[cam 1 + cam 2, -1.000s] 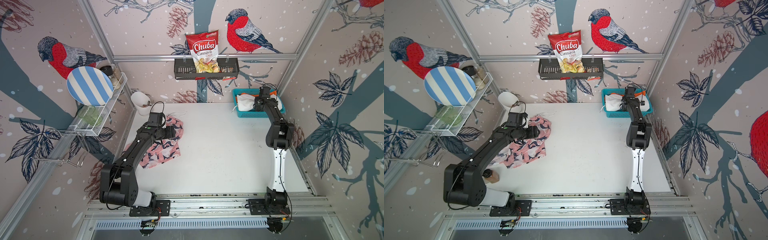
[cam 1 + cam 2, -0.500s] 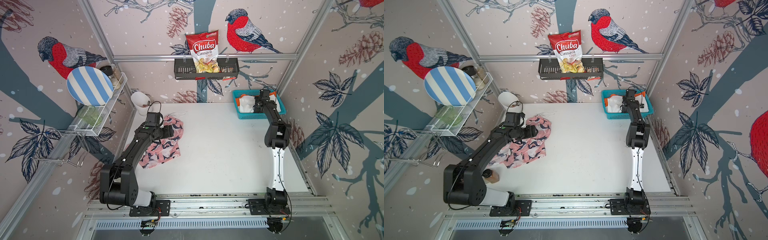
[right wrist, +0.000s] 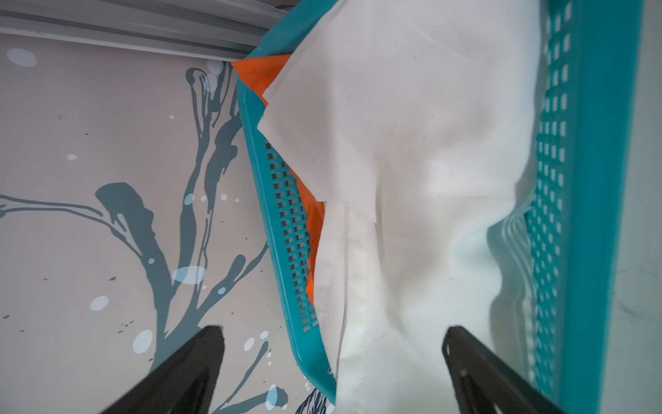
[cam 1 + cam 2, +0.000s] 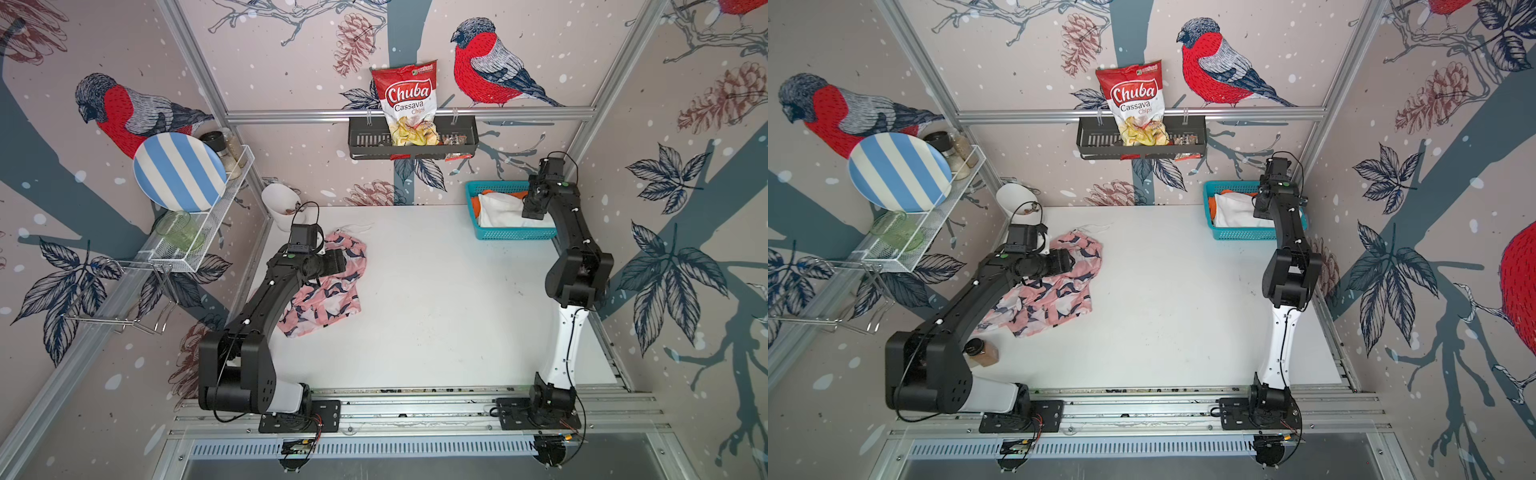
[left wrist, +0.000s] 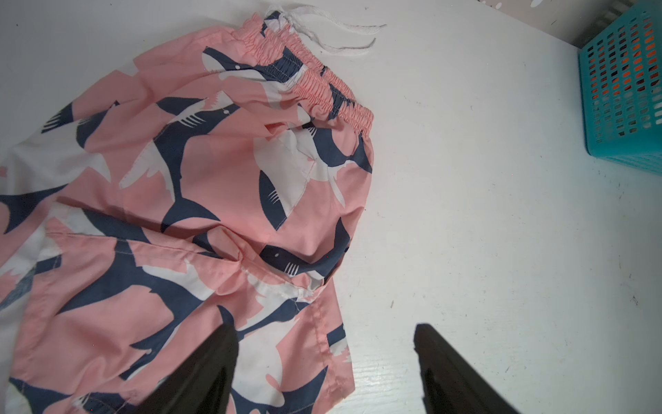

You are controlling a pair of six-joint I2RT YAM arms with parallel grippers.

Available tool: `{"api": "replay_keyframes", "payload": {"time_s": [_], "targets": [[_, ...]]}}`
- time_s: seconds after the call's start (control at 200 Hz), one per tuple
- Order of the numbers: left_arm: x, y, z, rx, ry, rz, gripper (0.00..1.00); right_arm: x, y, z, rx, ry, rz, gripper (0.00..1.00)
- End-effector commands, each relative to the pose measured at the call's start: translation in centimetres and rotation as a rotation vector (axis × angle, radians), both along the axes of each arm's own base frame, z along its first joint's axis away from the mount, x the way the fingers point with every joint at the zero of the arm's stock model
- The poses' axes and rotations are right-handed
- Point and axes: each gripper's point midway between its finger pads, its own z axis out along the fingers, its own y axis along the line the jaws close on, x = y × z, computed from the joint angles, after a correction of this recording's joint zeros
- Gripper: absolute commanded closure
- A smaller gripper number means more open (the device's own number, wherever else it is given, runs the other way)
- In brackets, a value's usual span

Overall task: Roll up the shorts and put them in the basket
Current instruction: Place the shorts in the bin.

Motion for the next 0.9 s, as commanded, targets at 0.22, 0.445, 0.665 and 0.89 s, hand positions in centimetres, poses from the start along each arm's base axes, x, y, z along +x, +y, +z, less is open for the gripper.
{"api": "replay_keyframes", "payload": {"time_s": [0.22, 0.445, 0.665, 0.89], "targets": [[0.4, 0.0, -0.1, -0.006, -0.004, 0.002, 0.19, 8.0, 4.6, -2.5, -0.008, -0.229, 0.291, 0.00], [0.5, 0.6, -0.8, 0.010, 0.013, 0.021, 0.19, 11.7, 5.4, -8.6, 0.021, -0.297, 0.311, 0.00], [0.8, 1.6, -2.1, 0.056, 0.056, 0.066, 0.19, 12.3, 5.4, -3.0, -0.004, -0.427, 0.367, 0.00], [1.2, 3.0, -3.3, 0.098, 0.105, 0.178, 0.20, 6.6, 6.9, 5.8, -0.132, -0.473, 0.494, 0.00]]}}
